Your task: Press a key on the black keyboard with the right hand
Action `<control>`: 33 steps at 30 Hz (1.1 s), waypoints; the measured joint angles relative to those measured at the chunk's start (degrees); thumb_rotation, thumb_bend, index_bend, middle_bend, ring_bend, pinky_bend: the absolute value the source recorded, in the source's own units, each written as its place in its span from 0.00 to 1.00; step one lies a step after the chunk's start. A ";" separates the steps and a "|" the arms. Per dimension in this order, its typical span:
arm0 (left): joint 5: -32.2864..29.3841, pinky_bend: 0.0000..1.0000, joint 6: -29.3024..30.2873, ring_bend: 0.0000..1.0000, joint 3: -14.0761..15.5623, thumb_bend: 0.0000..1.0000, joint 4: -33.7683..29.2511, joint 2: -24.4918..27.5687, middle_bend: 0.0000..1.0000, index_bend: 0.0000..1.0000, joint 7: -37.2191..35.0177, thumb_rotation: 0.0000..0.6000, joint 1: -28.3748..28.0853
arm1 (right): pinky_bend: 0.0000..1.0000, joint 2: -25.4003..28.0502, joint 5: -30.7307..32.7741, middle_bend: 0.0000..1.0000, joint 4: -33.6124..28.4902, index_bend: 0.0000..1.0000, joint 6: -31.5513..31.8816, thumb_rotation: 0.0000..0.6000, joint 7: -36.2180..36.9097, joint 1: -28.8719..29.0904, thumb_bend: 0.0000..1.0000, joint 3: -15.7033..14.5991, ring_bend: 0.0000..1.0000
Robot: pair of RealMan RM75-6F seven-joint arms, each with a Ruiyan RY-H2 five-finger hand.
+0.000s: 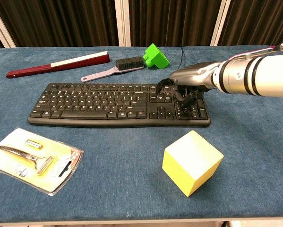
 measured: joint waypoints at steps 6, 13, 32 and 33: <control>-0.22 0.00 0.08 0.04 0.00 0.08 -0.03 0.11 0.13 0.21 0.01 1.00 0.13 | 1.00 -1.03 0.83 0.86 1.43 0.19 -0.08 0.83 0.96 1.56 1.00 -1.02 1.00; -0.10 0.00 0.28 0.04 -0.08 0.08 -0.08 0.23 0.13 0.21 0.12 1.00 0.12 | 1.00 -0.31 -0.57 0.86 0.13 0.19 1.94 0.81 2.98 1.58 1.00 -1.09 1.00; 1.49 0.00 1.00 0.04 -0.66 0.08 -0.11 0.34 0.13 0.21 -0.84 1.00 -0.77 | 0.21 19.97 -16.88 0.14 -16.62 0.00 31.59 0.75 9.46 -19.03 0.22 -6.31 0.12; 1.46 0.00 1.07 0.04 -0.65 0.08 -0.12 0.32 0.13 0.21 -0.89 1.00 -0.72 | 0.10 20.57 -18.18 0.06 -16.68 0.00 33.75 0.72 10.31 -21.02 0.19 -7.03 0.04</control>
